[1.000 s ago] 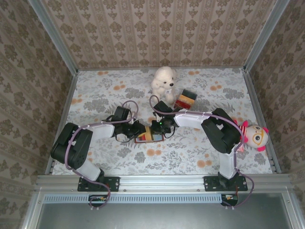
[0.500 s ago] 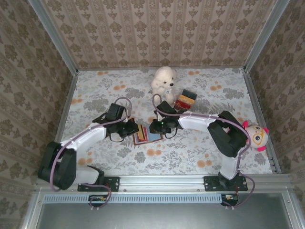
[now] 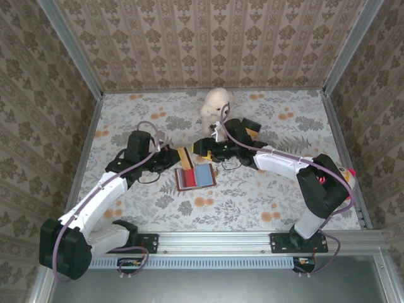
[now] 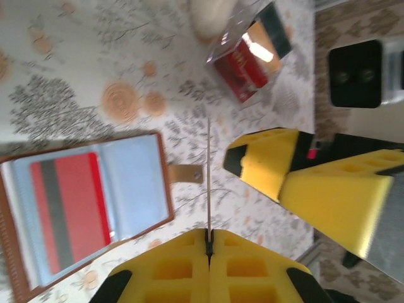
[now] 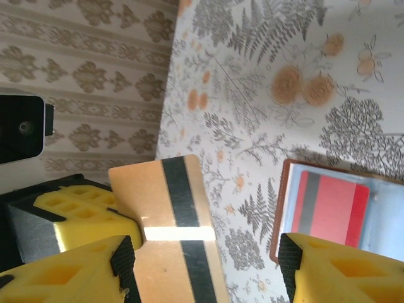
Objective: Take the credit cards out of the card holder
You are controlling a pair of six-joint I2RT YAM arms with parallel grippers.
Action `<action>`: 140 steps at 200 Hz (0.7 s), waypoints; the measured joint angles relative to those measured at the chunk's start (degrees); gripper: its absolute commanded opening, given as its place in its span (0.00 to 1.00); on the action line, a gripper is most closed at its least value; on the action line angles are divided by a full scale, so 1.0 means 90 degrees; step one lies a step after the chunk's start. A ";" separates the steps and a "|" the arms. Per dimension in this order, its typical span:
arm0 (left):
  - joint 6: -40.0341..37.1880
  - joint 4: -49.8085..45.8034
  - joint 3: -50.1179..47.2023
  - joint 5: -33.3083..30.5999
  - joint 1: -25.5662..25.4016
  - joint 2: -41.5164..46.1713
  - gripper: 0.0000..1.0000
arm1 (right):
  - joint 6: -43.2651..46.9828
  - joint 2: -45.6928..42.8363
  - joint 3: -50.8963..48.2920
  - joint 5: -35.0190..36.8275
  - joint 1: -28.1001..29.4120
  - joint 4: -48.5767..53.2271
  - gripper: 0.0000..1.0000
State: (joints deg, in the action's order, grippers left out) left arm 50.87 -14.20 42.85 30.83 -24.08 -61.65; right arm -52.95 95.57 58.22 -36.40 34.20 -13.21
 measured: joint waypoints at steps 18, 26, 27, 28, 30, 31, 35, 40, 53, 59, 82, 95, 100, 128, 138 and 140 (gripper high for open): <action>0.0308 0.0384 0.0063 0.0270 0.0070 0.0000 0.06 | -0.0277 0.0000 -0.0012 -0.0216 -0.0097 -0.0376 0.64; 0.0432 0.0566 0.0095 0.0403 0.0104 0.0000 0.06 | -0.0369 0.0000 -0.0012 -0.0304 -0.0107 -0.0525 0.64; 0.0440 0.0580 0.0095 0.0418 0.0104 0.0000 0.06 | -0.0379 0.0000 -0.0012 -0.0311 -0.0107 -0.0534 0.64; 0.0454 0.0595 0.0097 0.0427 0.0104 0.0000 0.06 | -0.0391 0.0000 -0.0012 -0.0321 -0.0107 -0.0549 0.64; 0.0486 0.0639 0.0104 0.0454 0.0104 0.0000 0.06 | -0.0427 0.0000 -0.0012 -0.0347 -0.0109 -0.0600 0.64; 0.0508 0.0661 0.0109 0.0476 0.0107 0.0000 0.06 | -0.0444 0.0000 -0.0012 -0.0364 -0.0109 -0.0634 0.64; 0.0551 0.0726 0.0126 0.0525 0.0112 0.0000 0.06 | -0.0481 0.0000 -0.0012 -0.0398 -0.0104 -0.0702 0.64; 0.0607 0.0814 0.0148 0.0588 0.0119 0.0000 0.06 | -0.0529 0.0000 -0.0015 -0.0461 -0.0104 -0.0806 0.63; 0.0736 0.1020 0.0197 0.0729 0.0143 0.0000 0.06 | -0.0673 0.0000 -0.0015 -0.0612 -0.0104 -0.1059 0.61; 0.0792 0.1129 0.0211 0.0780 0.0148 0.0000 0.06 | -0.0716 0.0000 -0.0015 -0.0668 -0.0104 -0.1156 0.58; 0.0933 0.1338 0.0214 0.0911 0.0163 -0.0036 0.06 | -0.0906 0.0000 -0.0015 -0.0823 -0.0107 -0.1457 0.50; 0.0984 0.1399 0.0214 0.0976 0.0187 -0.0051 0.06 | -0.0998 0.0000 -0.0019 -0.0855 -0.0119 -0.1576 0.45; 0.1001 0.1418 0.0214 0.0998 0.0192 -0.0053 0.06 | -0.1032 -0.0002 -0.0024 -0.0867 -0.0129 -0.1642 0.42; 0.1078 0.1537 0.0209 0.1071 0.0233 -0.0056 0.07 | -0.1268 -0.0029 -0.0068 -0.0967 -0.0206 -0.1936 0.27; 0.1103 0.1576 0.0199 0.1088 0.0238 -0.0056 0.07 | -0.1314 -0.0041 -0.0070 -0.1020 -0.0245 -0.1991 0.19; 0.1110 0.1583 0.0199 0.1086 0.0243 -0.0056 0.08 | -0.1345 -0.0044 -0.0073 -0.1025 -0.0257 -0.1994 0.17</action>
State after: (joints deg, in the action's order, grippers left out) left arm 60.86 0.05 44.64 40.60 -21.89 -62.15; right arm -65.06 95.18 57.56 -45.63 31.88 -31.16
